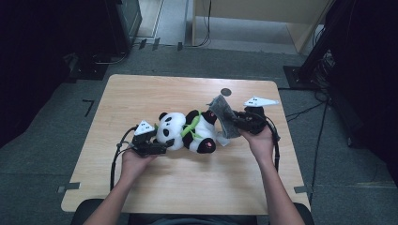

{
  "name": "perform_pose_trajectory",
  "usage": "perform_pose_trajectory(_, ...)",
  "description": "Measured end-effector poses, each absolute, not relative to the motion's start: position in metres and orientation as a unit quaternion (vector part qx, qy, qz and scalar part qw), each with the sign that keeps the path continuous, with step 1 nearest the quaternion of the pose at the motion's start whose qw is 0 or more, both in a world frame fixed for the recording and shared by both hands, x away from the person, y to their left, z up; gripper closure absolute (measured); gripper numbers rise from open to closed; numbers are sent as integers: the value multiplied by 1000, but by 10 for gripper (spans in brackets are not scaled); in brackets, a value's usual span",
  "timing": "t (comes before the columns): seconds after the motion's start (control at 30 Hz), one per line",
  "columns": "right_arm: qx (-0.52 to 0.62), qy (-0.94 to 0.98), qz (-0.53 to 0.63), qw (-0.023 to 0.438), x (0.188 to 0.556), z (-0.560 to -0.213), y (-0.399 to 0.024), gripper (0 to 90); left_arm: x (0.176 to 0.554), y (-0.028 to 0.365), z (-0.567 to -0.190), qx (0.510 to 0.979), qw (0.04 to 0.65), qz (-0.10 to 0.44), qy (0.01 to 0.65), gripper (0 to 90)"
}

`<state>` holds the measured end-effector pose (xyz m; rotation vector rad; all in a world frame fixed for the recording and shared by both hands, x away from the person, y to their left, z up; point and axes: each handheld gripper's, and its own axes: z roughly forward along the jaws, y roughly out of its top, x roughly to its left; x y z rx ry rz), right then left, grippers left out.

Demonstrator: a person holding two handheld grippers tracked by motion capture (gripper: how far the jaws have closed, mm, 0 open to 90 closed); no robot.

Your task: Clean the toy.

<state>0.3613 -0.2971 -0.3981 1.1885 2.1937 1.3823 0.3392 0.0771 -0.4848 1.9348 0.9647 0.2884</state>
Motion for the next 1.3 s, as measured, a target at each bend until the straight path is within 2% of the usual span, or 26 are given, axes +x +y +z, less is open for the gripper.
perform_pose_trajectory(0.3,385,773,486,132,375,-394,-269,743,333,75,-484,790,456,127,390,196)
perform_pose_trajectory(0.37,376,783,477,136,378,-398,-259,697,333,75,-485,787,458,127,393,198)
perform_pose_trajectory(0.5,377,784,475,130,381,-404,-256,698,334,75,-486,784,461,125,397,202)
perform_pose_trajectory(0.63,381,785,471,128,383,-407,-261,739,335,74,-486,781,462,124,402,211)
perform_pose_trajectory(1.3,429,776,446,118,375,-431,-293,747,339,77,-484,782,468,112,397,192)
